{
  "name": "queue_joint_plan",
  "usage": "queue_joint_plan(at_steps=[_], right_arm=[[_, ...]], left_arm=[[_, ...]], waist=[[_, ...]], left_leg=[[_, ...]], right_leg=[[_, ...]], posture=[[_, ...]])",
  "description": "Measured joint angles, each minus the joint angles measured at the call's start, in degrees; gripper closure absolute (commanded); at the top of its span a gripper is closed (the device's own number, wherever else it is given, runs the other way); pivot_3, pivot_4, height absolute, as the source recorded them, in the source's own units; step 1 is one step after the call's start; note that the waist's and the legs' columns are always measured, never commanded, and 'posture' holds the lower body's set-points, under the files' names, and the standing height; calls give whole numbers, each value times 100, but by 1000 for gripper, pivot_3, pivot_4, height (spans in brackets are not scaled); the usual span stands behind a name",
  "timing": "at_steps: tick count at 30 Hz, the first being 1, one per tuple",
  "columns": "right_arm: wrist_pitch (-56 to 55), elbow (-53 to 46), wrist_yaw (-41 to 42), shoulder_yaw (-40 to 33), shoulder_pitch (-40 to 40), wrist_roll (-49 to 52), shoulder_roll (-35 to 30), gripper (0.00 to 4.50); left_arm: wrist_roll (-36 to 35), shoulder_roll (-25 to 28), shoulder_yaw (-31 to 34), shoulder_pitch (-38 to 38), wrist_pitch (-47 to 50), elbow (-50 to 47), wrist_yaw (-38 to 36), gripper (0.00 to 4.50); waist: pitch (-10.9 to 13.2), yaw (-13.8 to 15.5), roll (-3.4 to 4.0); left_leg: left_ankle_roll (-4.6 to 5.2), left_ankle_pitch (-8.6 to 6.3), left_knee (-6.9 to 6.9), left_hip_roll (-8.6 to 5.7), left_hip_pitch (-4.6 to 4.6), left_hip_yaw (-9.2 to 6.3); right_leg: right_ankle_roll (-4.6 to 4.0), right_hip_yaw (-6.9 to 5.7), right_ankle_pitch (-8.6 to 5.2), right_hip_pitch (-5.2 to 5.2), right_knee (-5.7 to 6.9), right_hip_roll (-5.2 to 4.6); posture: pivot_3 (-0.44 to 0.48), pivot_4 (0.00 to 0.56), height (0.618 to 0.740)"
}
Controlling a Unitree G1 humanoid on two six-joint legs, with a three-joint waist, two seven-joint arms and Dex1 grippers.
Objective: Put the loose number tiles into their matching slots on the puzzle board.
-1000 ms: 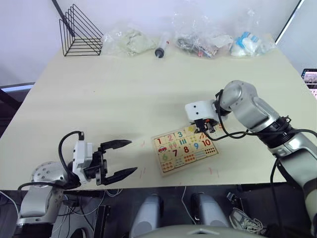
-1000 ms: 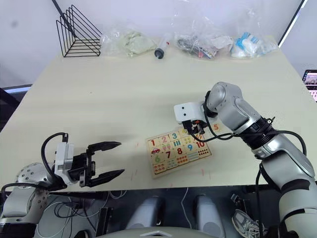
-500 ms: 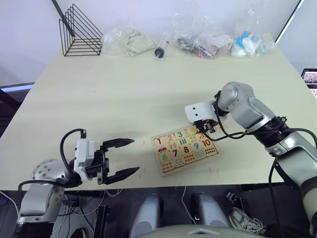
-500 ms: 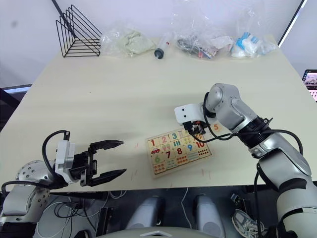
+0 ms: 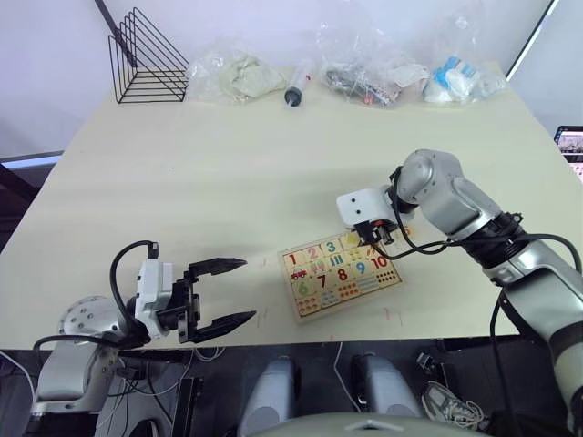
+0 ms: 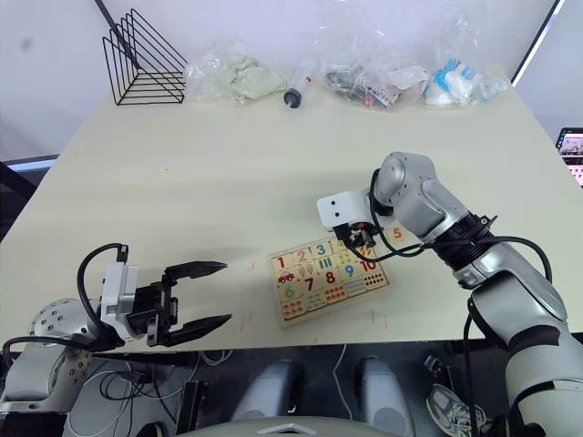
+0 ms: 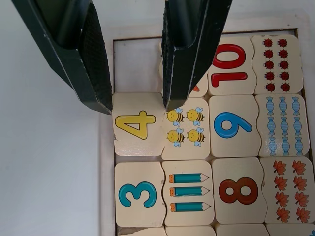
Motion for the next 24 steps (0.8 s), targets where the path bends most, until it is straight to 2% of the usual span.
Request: queue_joint_plan(at_steps=[24], right_arm=[[-154,112,-11,-4,34,-37,109,3572]], left_arm=[[52,-80,0,47,-411,354,-132,0]], waist=[[-1,-2,-1]], left_leg=[[0,0,0,-1,1,0]], right_leg=[[0,0,0,0,0,0]], posture=[[0,150,740]])
